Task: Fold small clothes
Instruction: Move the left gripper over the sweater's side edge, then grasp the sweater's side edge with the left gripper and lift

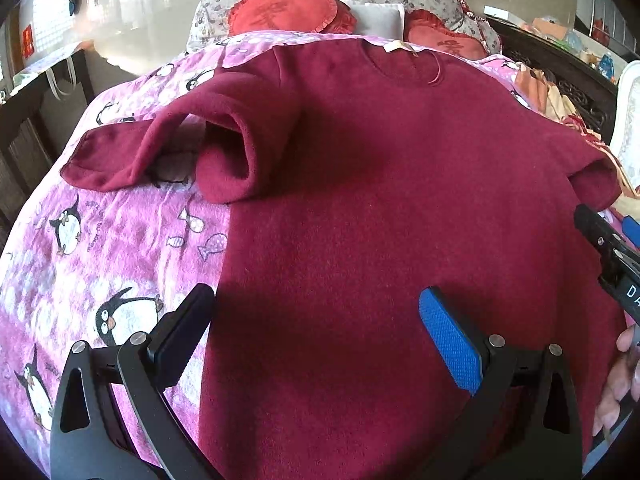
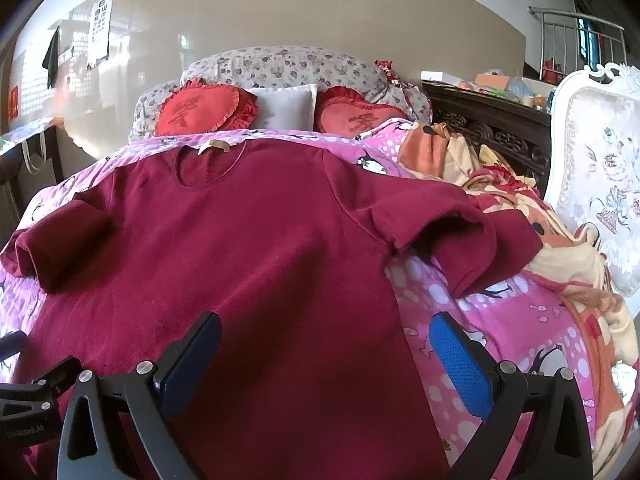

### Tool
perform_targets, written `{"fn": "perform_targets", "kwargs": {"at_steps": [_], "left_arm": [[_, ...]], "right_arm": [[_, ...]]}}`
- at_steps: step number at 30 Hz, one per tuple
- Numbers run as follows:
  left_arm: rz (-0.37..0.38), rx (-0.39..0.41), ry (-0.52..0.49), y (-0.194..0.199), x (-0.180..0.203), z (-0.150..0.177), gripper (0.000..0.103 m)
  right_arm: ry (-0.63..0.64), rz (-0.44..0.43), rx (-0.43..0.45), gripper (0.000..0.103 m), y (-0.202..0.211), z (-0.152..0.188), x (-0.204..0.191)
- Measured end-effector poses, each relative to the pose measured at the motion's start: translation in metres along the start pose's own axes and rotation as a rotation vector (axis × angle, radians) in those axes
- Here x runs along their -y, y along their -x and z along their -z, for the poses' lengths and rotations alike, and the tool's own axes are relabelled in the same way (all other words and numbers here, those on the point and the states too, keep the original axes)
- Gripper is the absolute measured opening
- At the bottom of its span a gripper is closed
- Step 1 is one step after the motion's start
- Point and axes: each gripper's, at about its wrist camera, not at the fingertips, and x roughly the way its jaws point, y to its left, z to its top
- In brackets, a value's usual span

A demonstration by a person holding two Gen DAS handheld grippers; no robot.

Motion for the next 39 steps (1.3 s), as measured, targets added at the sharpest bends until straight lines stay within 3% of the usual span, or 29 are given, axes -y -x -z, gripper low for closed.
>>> {"fn": "perform_targets", "kwargs": {"at_steps": [9, 12, 15, 18, 21, 25, 29, 33, 39], "left_arm": [[0.008, -0.014, 0.006, -0.001, -0.003, 0.000, 0.103], [0.069, -0.016, 0.003, 0.009, -0.011, -0.010, 0.103], [0.076, 0.070, -0.009, 0.034, -0.041, -0.032, 0.103], [0.117, 0.095, 0.029, 0.047, -0.090, -0.058, 0.102], [0.080, 0.114, 0.068, 0.047, -0.148, -0.082, 0.102], [0.146, 0.104, 0.158, 0.026, -0.217, -0.094, 0.102], [0.193, 0.044, 0.303, -0.003, -0.267, -0.089, 0.102], [0.353, -0.034, 0.429, -0.026, -0.279, -0.087, 0.102], [0.321, -0.051, 0.369, -0.039, -0.260, -0.094, 0.102]], "right_arm": [[0.012, 0.002, -0.022, 0.103, -0.004, 0.001, -0.002], [0.014, 0.000, -0.032, 0.103, -0.007, 0.001, -0.002], [0.013, 0.000, -0.037, 0.103, -0.008, 0.002, -0.002], [0.025, 0.002, -0.044, 0.103, -0.009, 0.002, -0.005], [0.045, 0.004, -0.052, 0.103, -0.012, 0.002, -0.009], [0.063, 0.004, -0.060, 0.103, -0.014, 0.003, -0.013], [0.066, 0.005, -0.063, 0.103, -0.016, 0.003, -0.014], [0.082, 0.010, -0.076, 0.103, -0.019, 0.004, -0.018], [0.089, 0.015, -0.075, 0.103, -0.020, 0.004, -0.019]]}}
